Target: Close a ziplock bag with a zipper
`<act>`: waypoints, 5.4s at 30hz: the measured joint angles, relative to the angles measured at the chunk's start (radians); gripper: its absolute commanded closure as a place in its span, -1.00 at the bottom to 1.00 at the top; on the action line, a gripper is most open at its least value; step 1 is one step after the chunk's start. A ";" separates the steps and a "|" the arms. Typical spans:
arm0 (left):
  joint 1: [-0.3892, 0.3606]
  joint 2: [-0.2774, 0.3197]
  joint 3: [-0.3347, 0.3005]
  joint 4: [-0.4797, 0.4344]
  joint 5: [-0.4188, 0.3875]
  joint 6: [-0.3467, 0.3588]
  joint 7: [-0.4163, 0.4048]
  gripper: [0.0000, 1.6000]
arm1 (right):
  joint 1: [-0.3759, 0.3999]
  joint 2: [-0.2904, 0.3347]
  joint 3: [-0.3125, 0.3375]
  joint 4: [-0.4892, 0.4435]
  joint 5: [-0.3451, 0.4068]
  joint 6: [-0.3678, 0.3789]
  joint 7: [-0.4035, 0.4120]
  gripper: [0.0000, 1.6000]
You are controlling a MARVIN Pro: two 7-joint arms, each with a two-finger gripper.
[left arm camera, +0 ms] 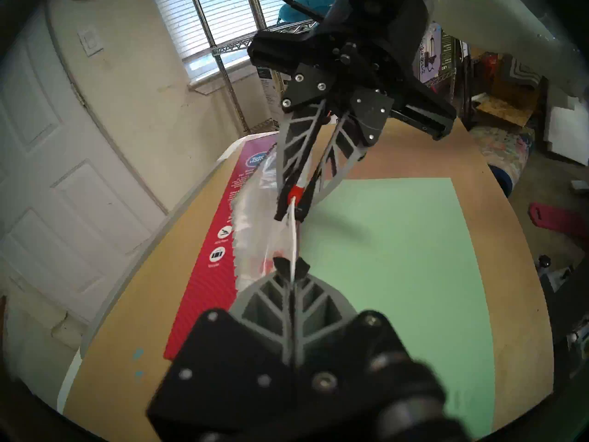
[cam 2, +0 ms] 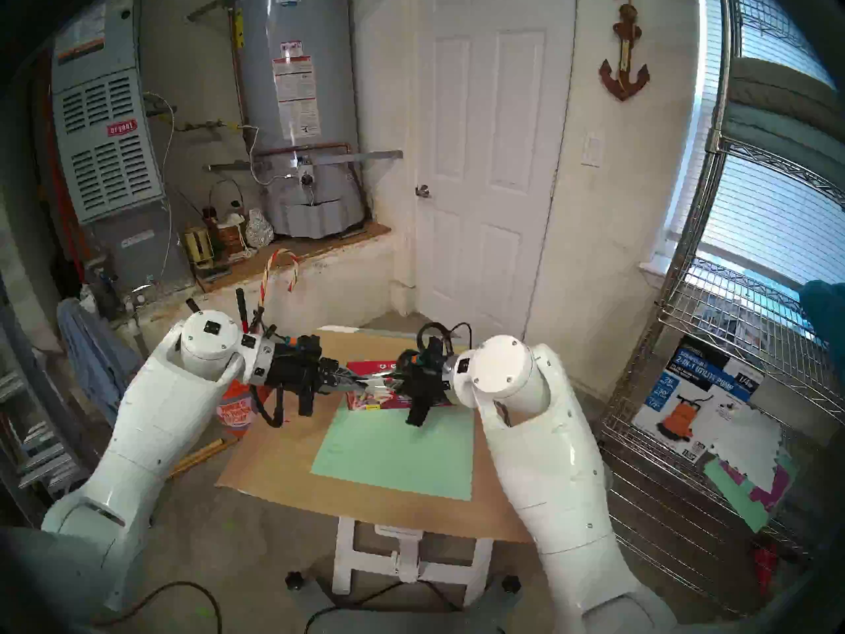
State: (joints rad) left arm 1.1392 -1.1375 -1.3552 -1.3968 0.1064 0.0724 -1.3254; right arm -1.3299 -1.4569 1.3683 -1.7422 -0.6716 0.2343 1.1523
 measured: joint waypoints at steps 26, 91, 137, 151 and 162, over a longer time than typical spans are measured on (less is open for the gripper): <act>0.001 0.008 -0.005 -0.012 -0.004 0.002 0.011 1.00 | -0.010 0.040 0.011 0.008 0.006 -0.124 -0.031 1.00; 0.026 0.070 -0.030 -0.003 -0.028 -0.012 0.024 1.00 | -0.026 0.242 0.292 0.112 0.016 -0.345 -0.012 -1.00; 0.280 -0.027 -0.368 -0.298 -0.195 0.012 0.281 -1.00 | -0.129 -0.144 0.762 -0.029 0.535 -0.171 -0.282 -1.00; 0.393 -0.181 -0.416 -0.402 -0.212 0.016 0.508 -1.00 | -0.162 -0.184 0.754 -0.013 0.582 -0.202 -0.504 -1.00; 0.454 -0.298 -0.413 -0.487 -0.205 0.020 0.687 -1.00 | -0.134 -0.199 0.657 -0.014 0.581 -0.206 -0.714 -1.00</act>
State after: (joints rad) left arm 1.5936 -1.4356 -1.7678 -1.8839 -0.0984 0.0920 -0.6387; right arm -1.4640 -1.6561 2.0257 -1.7563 -0.0905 0.0286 0.4387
